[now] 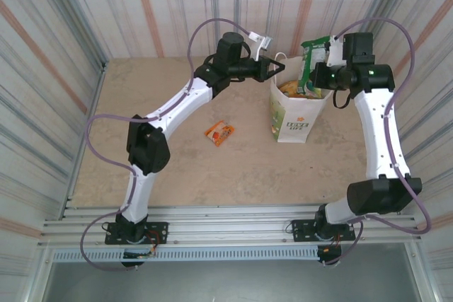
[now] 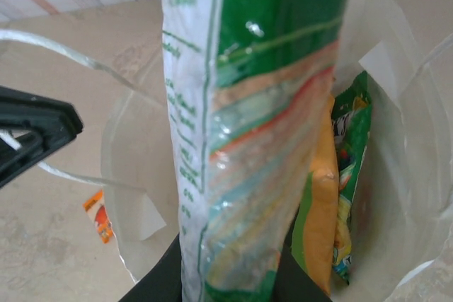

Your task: Place the snacks into the paper bag

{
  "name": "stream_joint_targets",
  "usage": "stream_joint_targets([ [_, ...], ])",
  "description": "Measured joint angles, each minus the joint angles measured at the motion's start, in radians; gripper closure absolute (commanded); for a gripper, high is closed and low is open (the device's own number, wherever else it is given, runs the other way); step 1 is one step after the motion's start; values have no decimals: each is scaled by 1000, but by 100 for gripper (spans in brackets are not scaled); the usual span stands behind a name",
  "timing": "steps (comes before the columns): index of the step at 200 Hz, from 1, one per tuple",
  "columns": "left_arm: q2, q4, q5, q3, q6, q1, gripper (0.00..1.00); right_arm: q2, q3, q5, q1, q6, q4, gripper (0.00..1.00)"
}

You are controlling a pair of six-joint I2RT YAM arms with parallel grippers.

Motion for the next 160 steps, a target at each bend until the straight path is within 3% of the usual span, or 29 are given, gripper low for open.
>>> stream_joint_targets([
  [160, -22, 45, 14, -35, 31, -31, 100, 283, 112, -88, 72, -8, -169, 87],
])
